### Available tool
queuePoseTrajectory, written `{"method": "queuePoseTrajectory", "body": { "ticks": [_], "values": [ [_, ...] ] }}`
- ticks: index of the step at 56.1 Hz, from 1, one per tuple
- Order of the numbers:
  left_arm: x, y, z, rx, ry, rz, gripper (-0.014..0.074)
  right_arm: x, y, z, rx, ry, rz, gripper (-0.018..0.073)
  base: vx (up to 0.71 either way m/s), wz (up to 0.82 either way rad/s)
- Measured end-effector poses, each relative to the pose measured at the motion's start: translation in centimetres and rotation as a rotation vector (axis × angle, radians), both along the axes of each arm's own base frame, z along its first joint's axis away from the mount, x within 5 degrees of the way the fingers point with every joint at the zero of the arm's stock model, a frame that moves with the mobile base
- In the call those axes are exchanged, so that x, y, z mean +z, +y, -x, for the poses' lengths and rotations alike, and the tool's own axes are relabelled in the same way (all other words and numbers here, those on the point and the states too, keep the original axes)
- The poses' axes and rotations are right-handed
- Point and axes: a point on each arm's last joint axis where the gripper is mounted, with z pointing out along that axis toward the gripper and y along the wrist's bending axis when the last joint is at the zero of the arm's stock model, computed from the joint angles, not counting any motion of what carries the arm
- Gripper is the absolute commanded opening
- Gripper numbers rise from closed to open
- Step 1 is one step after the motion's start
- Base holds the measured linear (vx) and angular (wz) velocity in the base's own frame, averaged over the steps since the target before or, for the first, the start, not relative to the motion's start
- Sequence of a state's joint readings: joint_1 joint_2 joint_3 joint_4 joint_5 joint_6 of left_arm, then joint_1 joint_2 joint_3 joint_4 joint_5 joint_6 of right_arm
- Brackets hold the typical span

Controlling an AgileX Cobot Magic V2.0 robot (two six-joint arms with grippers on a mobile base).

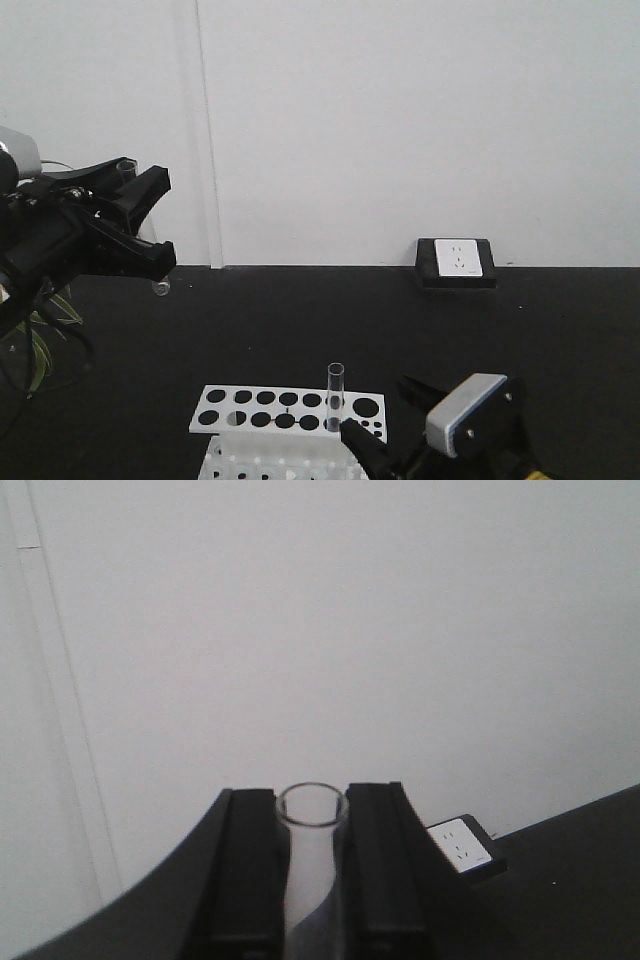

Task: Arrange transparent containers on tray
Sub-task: 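Grasp a clear test tube with the left gripper and lift it up, then grasp the other clear tube with the right gripper and lift it out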

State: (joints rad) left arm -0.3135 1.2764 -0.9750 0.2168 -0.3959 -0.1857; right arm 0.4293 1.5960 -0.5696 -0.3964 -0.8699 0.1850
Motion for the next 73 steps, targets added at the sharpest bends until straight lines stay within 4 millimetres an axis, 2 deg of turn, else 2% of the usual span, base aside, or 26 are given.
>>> {"method": "queuePoseTrajectory", "body": {
  "ticks": [22,32,33,34,44,46,50,58,73],
  "values": [
    [-0.4,0.1,-0.1,0.010,0.043,-0.016,-0.0006,-1.5,3.1,-5.3,0.063,0.025,-0.053,0.0546,0.00,0.00],
    [-0.4,0.1,-0.1,0.010,0.043,-0.016,-0.0006,-2.7,3.7,-6.5,0.066,0.043,-0.047,0.0501,0.00,0.00],
    [-0.4,0.1,-0.1,0.010,0.043,-0.016,-0.0006,-2.9,3.7,-6.6,0.066,0.046,-0.045,0.0484,0.00,0.00],
    [-0.4,0.1,-0.1,0.010,0.043,-0.016,-0.0006,-3.2,3.8,-6.7,0.065,0.055,-0.042,0.0387,0.00,0.00],
    [-0.4,0.1,-0.1,0.010,0.044,-0.015,-0.0006,-3.2,3.8,-6.8,0.065,0.053,-0.042,0.0035,0.00,0.00],
    [-0.4,0.1,-0.1,0.010,0.044,-0.015,-0.0006,-3.2,3.8,-6.8,0.065,0.052,-0.043,-0.0015,0.00,0.00],
    [-0.4,0.1,-0.1,0.011,0.044,-0.014,-0.0006,-3.1,3.8,-6.8,0.065,0.050,-0.045,-0.0014,0.00,0.00],
    [-0.5,0.1,-0.1,0.014,0.059,-0.020,-0.0006,-1.1,3.7,-6.5,0.068,0.004,-0.063,-0.0013,0.00,0.00],
    [-1.4,0.2,-0.2,0.034,0.145,-0.051,-0.0006,7.4,2.3,-4.6,0.022,-0.120,-0.109,-0.0013,0.00,0.00]
  ]
}}
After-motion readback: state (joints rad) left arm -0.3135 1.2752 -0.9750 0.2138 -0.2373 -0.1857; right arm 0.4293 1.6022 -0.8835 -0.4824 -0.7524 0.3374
